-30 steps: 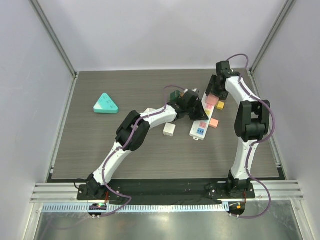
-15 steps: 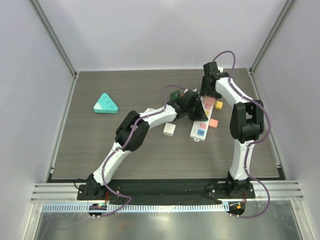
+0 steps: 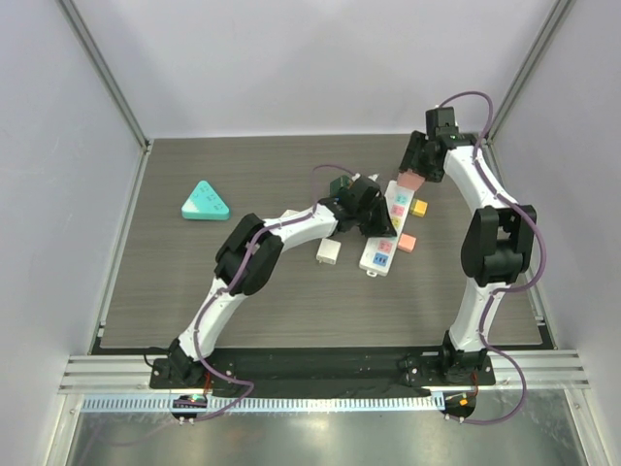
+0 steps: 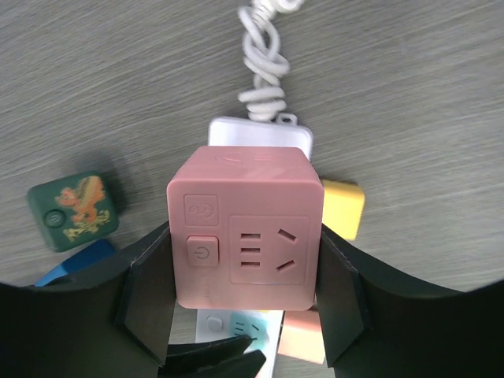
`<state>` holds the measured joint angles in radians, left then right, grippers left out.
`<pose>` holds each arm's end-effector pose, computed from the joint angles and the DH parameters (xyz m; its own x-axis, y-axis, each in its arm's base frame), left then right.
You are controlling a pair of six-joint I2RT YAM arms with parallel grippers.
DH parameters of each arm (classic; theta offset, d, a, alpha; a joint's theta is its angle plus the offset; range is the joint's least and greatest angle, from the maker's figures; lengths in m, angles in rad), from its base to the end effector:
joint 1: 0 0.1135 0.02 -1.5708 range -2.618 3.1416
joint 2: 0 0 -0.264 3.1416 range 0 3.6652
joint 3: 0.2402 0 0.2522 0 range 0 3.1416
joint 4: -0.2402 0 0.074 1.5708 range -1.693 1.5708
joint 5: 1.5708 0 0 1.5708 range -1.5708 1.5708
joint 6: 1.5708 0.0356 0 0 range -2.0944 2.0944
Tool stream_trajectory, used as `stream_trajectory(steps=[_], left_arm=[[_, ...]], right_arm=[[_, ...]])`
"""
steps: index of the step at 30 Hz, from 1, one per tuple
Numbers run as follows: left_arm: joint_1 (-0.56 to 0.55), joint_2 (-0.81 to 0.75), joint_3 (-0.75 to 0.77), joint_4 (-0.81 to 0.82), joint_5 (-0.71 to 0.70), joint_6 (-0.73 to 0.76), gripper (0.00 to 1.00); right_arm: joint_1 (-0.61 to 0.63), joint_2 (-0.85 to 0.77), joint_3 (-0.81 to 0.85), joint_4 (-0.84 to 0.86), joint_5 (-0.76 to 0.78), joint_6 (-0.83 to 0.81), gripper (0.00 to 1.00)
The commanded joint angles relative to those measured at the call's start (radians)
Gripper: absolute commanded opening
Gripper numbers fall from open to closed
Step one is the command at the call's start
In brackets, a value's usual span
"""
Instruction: Pull the plug off the socket
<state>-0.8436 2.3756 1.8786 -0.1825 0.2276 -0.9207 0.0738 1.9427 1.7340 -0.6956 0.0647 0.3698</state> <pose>0.3521 -0.4078 0.1642 -0.9251 -0.1270 -0.3580 0.1786 0.6863 -0.7050 0.4347 0.0298 0.2813 -0.7430 0.3067 -0.5948 0.2519 0.9516 0.1761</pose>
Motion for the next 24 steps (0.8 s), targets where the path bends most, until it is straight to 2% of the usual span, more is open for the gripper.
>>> stream_trajectory(steps=[1, 7, 10, 12, 15, 19, 24], left_arm=[[0.005, -0.096, -0.090, -0.042, -0.031, 0.063, 0.26], [0.031, -0.356, -0.338, 0.058, -0.034, 0.092, 0.32], [0.058, -0.516, -0.482, 0.084, -0.085, 0.115, 0.39], [0.092, -0.582, -0.533, 0.104, -0.062, 0.109, 0.43], [0.126, -0.696, -0.584, 0.077, -0.051, 0.132, 0.47], [0.167, -0.847, -0.668, -0.001, -0.112, 0.180, 0.49], [0.277, -1.064, -0.808, -0.009, -0.105, 0.155, 0.53]], right_arm=[[0.011, -0.079, 0.007, 0.085, -0.089, 0.011, 0.01], [0.024, -0.125, -0.079, 0.238, -0.245, 0.072, 0.01], [0.089, -0.105, -0.044, 0.268, -0.224, 0.049, 0.01], [0.132, -0.093, -0.010, 0.271, -0.204, 0.050, 0.01], [0.184, -0.047, 0.039, 0.297, -0.229, 0.075, 0.01], [0.262, 0.056, 0.128, 0.320, -0.316, 0.115, 0.01], [0.337, 0.185, 0.190, 0.372, -0.344, 0.164, 0.01]])
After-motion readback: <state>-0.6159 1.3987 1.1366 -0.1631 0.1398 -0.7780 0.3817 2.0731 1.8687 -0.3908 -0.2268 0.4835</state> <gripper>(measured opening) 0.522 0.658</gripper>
